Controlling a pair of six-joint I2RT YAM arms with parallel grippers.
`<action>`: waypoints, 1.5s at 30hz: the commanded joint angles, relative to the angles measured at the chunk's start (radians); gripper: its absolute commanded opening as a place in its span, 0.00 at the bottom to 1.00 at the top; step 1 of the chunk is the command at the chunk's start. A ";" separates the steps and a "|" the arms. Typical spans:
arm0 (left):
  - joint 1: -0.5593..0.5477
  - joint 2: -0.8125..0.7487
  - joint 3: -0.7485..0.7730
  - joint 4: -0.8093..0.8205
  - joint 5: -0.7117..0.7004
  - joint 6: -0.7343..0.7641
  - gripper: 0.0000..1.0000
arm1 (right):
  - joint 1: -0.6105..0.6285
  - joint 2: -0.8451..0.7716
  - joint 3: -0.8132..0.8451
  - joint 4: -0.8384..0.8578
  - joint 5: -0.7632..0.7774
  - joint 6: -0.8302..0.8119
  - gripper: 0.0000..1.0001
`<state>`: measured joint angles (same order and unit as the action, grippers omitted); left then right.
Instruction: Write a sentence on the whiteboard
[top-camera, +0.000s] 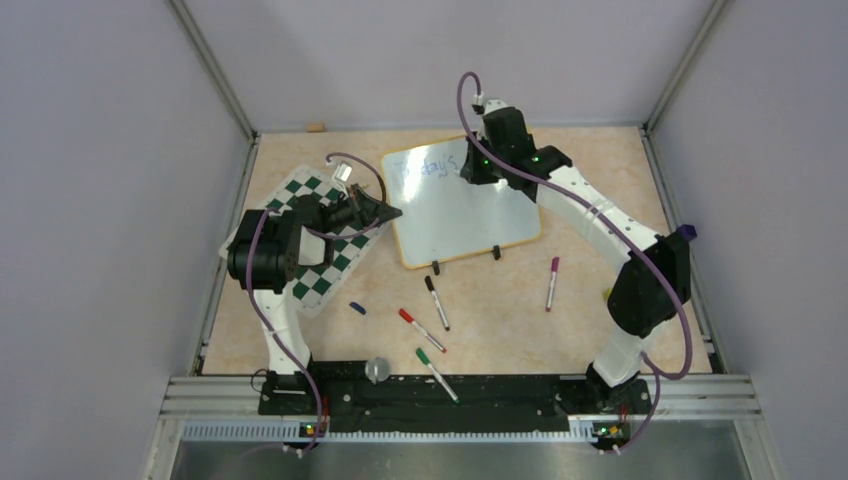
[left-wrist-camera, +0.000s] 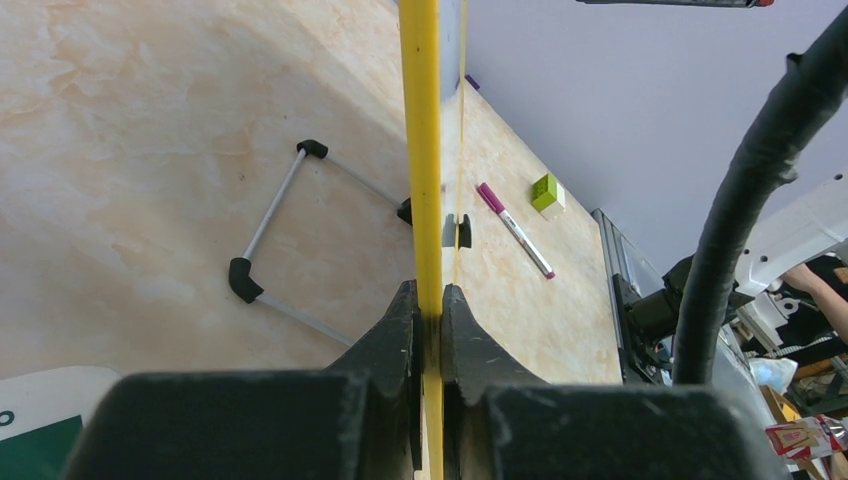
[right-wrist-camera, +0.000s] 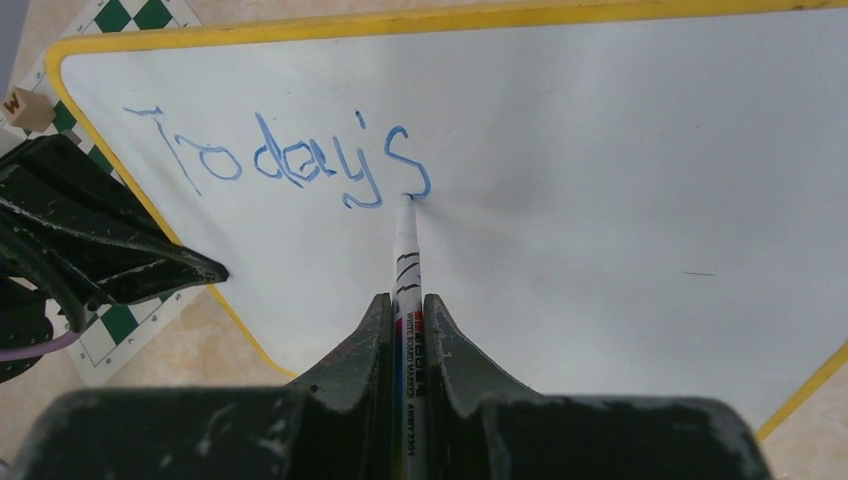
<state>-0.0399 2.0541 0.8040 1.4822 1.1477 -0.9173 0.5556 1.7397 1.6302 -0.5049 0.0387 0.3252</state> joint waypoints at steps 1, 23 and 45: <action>0.005 -0.017 0.002 0.138 0.010 0.079 0.00 | -0.004 -0.033 0.032 0.037 -0.028 0.002 0.00; 0.006 0.005 0.027 0.138 0.022 0.055 0.00 | -0.103 -0.131 -0.029 0.079 -0.070 0.025 0.00; 0.006 0.000 0.015 0.138 0.011 0.067 0.00 | -0.102 -0.025 0.093 0.045 -0.082 -0.060 0.00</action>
<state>-0.0399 2.0556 0.8097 1.4967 1.1625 -0.9176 0.4541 1.6939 1.6463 -0.4805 -0.0288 0.2794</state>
